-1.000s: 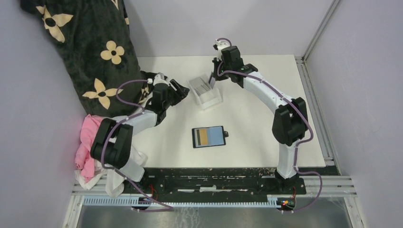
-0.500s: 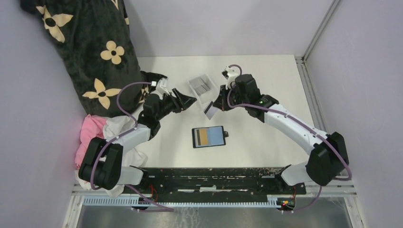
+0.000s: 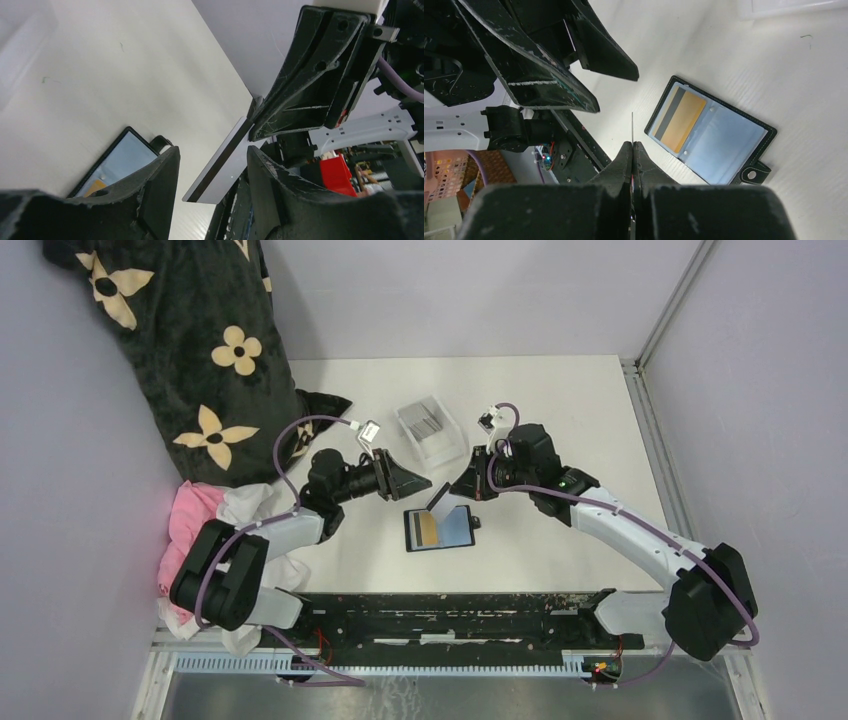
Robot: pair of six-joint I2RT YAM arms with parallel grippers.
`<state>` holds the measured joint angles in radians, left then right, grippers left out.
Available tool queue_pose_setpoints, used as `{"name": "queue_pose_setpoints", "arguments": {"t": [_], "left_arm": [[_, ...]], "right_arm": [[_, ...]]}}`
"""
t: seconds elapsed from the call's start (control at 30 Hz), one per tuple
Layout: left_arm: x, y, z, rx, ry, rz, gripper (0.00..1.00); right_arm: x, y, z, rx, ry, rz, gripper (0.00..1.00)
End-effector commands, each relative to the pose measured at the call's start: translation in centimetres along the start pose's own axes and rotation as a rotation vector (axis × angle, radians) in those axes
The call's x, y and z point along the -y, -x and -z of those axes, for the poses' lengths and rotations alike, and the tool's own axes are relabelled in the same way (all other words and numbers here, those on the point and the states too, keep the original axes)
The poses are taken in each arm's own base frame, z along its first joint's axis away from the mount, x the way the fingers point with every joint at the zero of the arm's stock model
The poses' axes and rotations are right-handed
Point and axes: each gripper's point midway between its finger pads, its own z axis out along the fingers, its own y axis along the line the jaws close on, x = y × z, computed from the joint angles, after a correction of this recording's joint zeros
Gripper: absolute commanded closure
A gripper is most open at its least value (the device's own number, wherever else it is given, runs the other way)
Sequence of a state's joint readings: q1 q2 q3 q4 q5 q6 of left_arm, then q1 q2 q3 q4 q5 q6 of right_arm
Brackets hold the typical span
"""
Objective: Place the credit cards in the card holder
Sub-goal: Pick up the credit card from the storage box.
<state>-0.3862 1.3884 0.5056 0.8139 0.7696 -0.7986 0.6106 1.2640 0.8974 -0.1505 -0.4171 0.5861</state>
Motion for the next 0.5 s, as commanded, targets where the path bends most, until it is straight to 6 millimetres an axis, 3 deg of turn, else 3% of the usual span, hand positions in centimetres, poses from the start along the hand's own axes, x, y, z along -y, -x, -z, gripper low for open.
{"name": "queue_pose_setpoints", "arguments": {"t": [0.0, 0.47], "left_arm": [[1.6, -1.7, -0.4, -0.078, -0.092, -0.028, 0.42], [1.6, -3.7, -1.1, -0.155, -0.140, -0.014, 0.52]], "right_arm": [[-1.8, 1.3, 0.3, 0.054, 0.078, 0.007, 0.99], [-1.0, 1.4, -0.7, 0.008, 0.133, -0.057, 0.99]]}}
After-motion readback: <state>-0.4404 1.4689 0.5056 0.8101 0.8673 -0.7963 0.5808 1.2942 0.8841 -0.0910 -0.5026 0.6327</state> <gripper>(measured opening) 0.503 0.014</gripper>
